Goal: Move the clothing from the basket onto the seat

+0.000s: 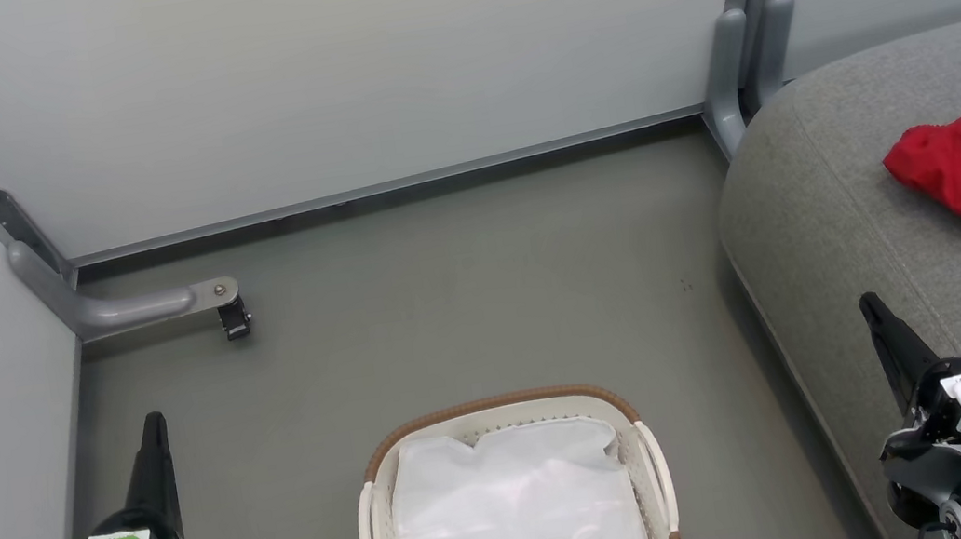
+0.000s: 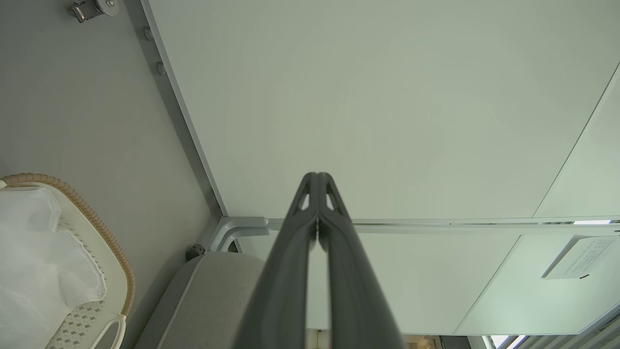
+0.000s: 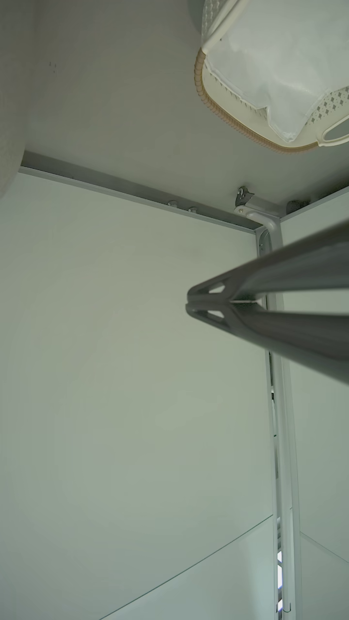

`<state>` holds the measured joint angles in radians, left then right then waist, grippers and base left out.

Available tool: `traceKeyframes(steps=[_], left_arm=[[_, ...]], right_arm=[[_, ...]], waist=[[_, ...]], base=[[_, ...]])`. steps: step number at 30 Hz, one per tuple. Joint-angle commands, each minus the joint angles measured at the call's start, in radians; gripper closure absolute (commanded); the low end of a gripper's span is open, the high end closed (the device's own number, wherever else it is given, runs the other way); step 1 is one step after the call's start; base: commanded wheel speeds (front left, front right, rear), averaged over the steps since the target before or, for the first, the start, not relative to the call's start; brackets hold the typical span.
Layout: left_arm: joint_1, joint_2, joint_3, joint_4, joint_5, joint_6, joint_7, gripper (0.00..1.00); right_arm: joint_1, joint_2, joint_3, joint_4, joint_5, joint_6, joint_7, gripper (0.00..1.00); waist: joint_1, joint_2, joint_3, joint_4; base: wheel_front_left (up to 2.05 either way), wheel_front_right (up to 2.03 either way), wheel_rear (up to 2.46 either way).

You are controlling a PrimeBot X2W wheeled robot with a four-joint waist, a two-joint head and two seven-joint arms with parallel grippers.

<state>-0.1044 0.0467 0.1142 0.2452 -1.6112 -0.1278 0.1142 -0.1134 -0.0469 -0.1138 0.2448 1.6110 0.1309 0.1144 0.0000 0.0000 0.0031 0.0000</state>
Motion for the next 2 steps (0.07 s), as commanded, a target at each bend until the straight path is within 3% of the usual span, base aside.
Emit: traceKeyframes(steps=[1, 2], left_arm=[[-0.009, 0.007, 0.002, -0.002, -0.004, -0.007, 0.003, 1.00], [-0.009, 0.007, 0.002, -0.002, -0.004, -0.007, 0.003, 1.00]], right_arm=[[0.010, -0.006, -0.002, -0.003, 0.004, 0.000, 0.003, 1.00], [0.010, -0.006, -0.002, -0.003, 0.004, 0.000, 0.003, 1.00]], waist=[[0.0000, 0.0000, 0.000, 0.000], [0.0000, 0.0000, 0.000, 0.000]], base=[[0.00, 0.00, 0.00], [0.00, 0.00, 0.00]])
